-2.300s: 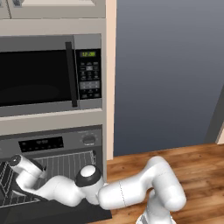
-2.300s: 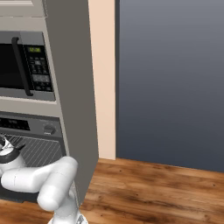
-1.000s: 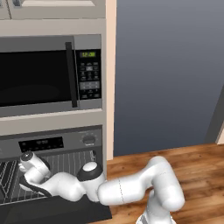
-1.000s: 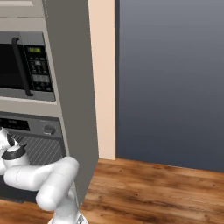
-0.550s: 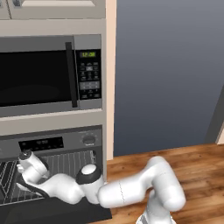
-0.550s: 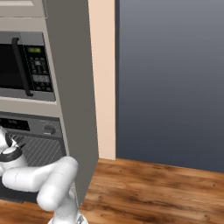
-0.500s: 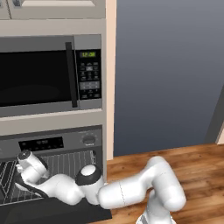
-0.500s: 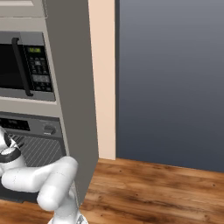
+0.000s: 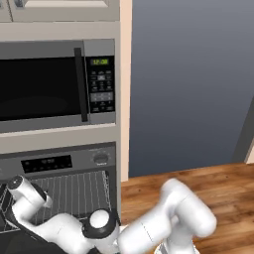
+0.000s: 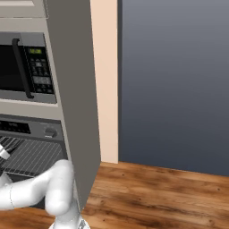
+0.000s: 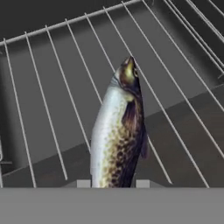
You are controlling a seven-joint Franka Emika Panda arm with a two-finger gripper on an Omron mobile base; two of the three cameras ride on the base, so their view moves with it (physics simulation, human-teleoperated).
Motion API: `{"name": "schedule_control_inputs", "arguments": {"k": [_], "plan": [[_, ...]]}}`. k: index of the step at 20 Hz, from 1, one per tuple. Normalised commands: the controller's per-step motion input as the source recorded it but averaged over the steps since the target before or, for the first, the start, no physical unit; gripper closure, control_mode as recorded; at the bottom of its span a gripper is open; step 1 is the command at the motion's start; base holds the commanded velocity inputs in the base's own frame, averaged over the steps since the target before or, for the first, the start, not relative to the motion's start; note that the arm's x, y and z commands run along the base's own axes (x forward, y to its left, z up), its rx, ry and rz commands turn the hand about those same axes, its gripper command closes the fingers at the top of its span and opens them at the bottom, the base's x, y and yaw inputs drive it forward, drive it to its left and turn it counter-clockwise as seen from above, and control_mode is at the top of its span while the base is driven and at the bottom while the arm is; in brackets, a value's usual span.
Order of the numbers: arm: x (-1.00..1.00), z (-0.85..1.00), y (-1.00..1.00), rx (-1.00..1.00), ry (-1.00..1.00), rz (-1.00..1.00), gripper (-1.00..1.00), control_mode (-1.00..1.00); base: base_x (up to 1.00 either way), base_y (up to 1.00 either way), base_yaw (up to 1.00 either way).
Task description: Take the fish from the oven and place it on the plate on the counter.
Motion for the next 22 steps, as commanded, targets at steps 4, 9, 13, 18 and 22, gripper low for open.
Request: {"name": "schedule_control_inputs", "arguments": {"k": [4,9,13,18,22], "plan": [[-1.00,0.35,-0.80,0.12,-0.06,0.00,1.00,-1.00,0.00,0.00,0.00],[-0.68,0.72,-0.95,0.13,0.00,0.01,1.00,-1.00,0.00,0.00,0.00],[-0.24,0.81,-1.00,0.11,0.02,0.07,1.00,-1.00,0.00,0.00,0.00],[0.00,0.88,-0.96,0.03,0.10,0.21,1.00,-1.00,0.00,0.00,0.00],[0.00,0.97,-0.82,0.02,0.06,0.23,1.00,-1.00,0.00,0.00,0.00]]}}
